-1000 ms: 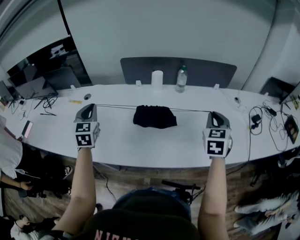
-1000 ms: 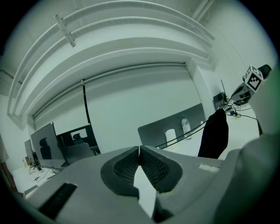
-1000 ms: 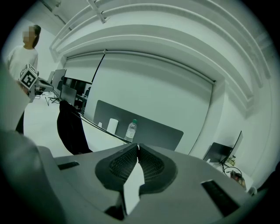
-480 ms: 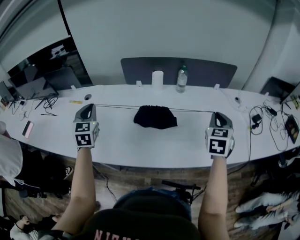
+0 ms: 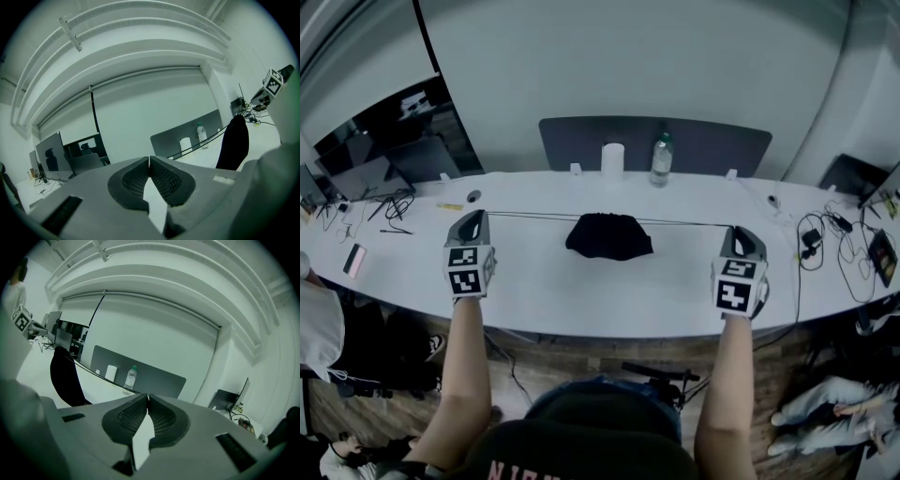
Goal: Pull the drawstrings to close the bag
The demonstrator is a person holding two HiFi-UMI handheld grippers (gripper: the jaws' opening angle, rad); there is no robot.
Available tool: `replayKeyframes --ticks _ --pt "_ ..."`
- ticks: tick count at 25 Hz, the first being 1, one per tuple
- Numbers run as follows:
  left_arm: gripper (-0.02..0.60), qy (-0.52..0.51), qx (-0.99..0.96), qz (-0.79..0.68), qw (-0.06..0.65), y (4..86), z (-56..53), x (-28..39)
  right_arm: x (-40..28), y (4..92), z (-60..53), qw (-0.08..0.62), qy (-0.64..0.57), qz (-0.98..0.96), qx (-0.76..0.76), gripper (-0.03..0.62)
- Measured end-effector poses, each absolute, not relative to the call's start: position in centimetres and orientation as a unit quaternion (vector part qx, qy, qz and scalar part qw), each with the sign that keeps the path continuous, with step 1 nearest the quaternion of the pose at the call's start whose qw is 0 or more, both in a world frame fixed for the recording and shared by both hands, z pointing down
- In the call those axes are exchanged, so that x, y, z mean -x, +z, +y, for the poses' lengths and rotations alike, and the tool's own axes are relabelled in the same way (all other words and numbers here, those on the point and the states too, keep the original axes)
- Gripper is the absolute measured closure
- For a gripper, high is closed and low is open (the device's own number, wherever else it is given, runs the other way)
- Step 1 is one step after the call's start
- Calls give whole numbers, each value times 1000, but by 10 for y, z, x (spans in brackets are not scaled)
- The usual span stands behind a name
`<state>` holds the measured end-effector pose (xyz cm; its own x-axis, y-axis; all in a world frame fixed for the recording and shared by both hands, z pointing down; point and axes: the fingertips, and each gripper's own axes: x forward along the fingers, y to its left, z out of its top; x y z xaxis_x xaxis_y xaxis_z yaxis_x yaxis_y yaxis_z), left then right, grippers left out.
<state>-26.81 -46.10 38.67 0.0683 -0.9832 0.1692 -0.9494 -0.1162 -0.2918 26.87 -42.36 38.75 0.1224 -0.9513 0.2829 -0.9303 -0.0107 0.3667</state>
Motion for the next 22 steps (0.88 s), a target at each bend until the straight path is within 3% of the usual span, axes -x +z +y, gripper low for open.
replayKeyframes --ticks 12,22 --pt "574 -167 727 663 64 381 -464 270 -272 382 -424 227 -19 -655 -720 586" --pt "574 -119 700 703 50 344 -480 272 -255 339 -441 157 -11 -661 -734 588"
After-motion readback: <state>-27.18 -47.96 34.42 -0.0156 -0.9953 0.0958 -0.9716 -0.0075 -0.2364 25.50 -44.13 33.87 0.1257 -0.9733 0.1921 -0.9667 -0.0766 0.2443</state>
